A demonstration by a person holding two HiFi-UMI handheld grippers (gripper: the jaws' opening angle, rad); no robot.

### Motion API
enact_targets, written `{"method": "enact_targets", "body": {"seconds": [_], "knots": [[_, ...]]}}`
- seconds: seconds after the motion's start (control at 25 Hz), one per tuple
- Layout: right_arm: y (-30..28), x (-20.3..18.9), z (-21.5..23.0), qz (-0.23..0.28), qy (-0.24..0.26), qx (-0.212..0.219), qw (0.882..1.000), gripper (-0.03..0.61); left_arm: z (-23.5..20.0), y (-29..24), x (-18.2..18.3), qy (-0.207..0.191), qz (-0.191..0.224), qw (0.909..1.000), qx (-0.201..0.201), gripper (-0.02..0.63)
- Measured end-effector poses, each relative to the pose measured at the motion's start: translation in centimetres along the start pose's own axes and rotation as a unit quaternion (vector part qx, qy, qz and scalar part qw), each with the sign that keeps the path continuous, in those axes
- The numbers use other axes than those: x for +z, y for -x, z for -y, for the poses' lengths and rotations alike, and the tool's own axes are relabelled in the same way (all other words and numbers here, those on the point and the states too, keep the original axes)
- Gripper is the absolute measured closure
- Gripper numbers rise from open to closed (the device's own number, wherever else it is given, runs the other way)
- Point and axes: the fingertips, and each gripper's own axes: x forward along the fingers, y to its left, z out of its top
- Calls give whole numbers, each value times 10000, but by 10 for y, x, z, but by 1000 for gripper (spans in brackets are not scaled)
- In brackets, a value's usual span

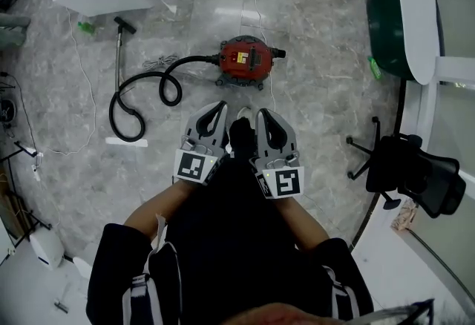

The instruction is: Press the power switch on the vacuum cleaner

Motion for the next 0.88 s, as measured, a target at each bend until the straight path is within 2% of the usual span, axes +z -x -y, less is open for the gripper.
{"method": "enact_targets", "body": {"seconds": [0.12,0.2,0.44,0.68,0.88], "knots": [[-2,2,6,23,-6,40,10000,558,-2,-12,-3,137,-28,9999,-71,595],[-1,7,15,128,-48,1,9999,558,3,-19,-5,77,28,9998,-183,595],[-8,20,29,220,-38,131,9997,559,1,-41,-9,85,-167,9998,58,595],[-12,29,49,370,6,281,9989,558,12,-56,-17,-167,-181,9997,38,595],[-16,32,61,377,-17,402,9985,558,8,-67,-29,-115,-282,9990,332,595]]}}
